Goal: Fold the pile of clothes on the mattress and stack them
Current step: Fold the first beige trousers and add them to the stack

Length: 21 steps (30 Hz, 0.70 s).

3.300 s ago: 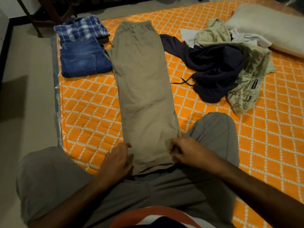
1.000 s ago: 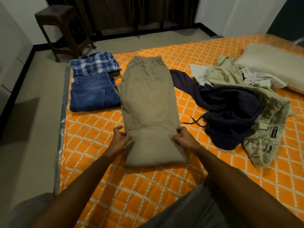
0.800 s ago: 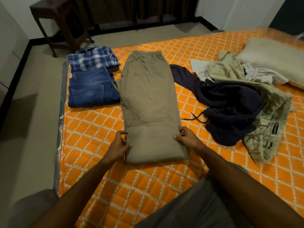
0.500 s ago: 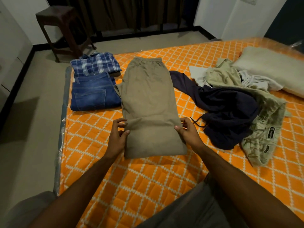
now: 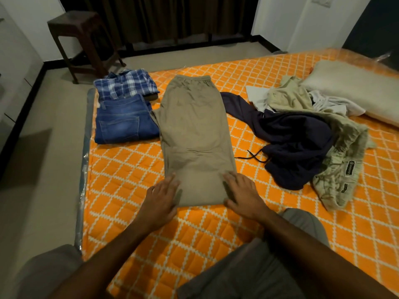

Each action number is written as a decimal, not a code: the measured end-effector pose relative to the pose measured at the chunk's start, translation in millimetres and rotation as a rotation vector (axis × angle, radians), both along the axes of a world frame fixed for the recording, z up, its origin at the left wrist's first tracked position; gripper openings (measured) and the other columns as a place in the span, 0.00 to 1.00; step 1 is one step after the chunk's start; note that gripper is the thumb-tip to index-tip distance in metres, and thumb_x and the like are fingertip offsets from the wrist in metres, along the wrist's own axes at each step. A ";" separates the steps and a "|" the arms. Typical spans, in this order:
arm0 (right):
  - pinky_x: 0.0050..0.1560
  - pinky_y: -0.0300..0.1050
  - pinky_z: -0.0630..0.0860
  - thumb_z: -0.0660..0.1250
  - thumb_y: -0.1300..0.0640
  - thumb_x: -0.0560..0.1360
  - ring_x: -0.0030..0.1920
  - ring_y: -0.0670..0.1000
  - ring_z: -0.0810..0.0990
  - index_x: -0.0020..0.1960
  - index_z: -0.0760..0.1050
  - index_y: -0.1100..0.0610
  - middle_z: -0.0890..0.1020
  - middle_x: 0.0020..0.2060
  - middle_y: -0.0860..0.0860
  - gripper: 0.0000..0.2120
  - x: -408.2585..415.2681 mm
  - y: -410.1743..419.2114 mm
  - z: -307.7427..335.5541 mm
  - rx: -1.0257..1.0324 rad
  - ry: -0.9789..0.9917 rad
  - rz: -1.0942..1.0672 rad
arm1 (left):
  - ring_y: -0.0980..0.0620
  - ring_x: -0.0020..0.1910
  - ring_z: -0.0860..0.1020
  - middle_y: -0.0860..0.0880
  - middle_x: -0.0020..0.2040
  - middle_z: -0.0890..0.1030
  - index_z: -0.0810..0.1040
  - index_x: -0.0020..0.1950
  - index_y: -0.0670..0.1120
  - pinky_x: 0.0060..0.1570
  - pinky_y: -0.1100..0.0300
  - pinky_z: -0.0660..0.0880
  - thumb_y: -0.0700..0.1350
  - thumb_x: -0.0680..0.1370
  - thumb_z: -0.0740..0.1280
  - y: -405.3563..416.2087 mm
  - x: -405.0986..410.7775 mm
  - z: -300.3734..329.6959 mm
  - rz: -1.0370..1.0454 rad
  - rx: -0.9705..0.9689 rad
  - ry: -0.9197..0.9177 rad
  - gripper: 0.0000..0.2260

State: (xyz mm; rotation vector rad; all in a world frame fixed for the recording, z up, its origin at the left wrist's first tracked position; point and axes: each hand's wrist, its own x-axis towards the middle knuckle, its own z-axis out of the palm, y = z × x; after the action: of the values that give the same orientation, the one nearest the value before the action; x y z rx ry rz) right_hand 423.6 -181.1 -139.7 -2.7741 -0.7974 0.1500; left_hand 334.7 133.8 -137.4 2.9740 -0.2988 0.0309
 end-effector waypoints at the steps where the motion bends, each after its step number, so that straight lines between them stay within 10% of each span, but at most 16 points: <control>1: 0.77 0.59 0.55 0.63 0.43 0.71 0.78 0.61 0.58 0.81 0.56 0.55 0.59 0.78 0.58 0.41 -5.3 3.4 -5.1 -0.074 -0.034 0.136 | 0.41 0.73 0.67 0.41 0.78 0.64 0.66 0.76 0.44 0.64 0.39 0.72 0.54 0.68 0.67 -5.5 -0.3 0.7 -0.094 0.102 0.035 0.37; 4: 0.79 0.60 0.42 0.62 0.48 0.71 0.81 0.63 0.49 0.82 0.52 0.61 0.53 0.80 0.63 0.43 -9.9 21.0 -22.1 -0.185 -0.017 0.315 | 0.37 0.73 0.69 0.38 0.74 0.70 0.72 0.73 0.39 0.67 0.34 0.69 0.51 0.61 0.68 -23.1 8.4 -0.5 -0.171 0.278 0.137 0.41; 11: 0.77 0.69 0.48 0.53 0.56 0.83 0.80 0.65 0.44 0.83 0.42 0.51 0.44 0.81 0.59 0.33 -7.7 61.4 -12.7 -0.348 0.051 0.145 | 0.30 0.63 0.77 0.31 0.69 0.72 0.74 0.70 0.35 0.55 0.36 0.77 0.40 0.74 0.50 -29.6 36.5 -24.1 -0.086 0.428 0.349 0.27; 16: 0.75 0.63 0.56 0.55 0.57 0.84 0.80 0.63 0.53 0.82 0.48 0.44 0.51 0.81 0.58 0.30 -14.6 52.6 26.7 -0.391 0.300 0.297 | 0.34 0.80 0.44 0.38 0.81 0.38 0.41 0.82 0.41 0.76 0.38 0.50 0.35 0.82 0.54 -44.3 15.6 25.7 -0.125 0.292 0.589 0.32; 19: 0.68 0.53 0.68 0.58 0.68 0.78 0.71 0.63 0.70 0.81 0.59 0.50 0.69 0.73 0.61 0.33 -29.7 40.4 63.8 -0.356 0.493 0.405 | 0.38 0.79 0.54 0.37 0.81 0.50 0.50 0.81 0.39 0.75 0.48 0.58 0.34 0.82 0.53 -53.8 -8.5 66.2 -0.231 0.128 0.791 0.28; 21: 0.60 0.52 0.70 0.57 0.70 0.76 0.64 0.64 0.76 0.79 0.64 0.55 0.76 0.67 0.63 0.32 -44.5 34.4 82.1 -0.370 0.566 0.436 | 0.38 0.66 0.72 0.35 0.72 0.68 0.61 0.78 0.39 0.56 0.53 0.71 0.33 0.81 0.55 -53.3 -22.7 82.4 -0.254 0.018 0.863 0.24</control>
State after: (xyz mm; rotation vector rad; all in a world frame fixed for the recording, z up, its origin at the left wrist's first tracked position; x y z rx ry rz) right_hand 379.1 -146.7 -57.6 -2.5837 -1.2814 1.2044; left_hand 312.0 80.4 -55.1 2.6148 -0.5302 -1.2236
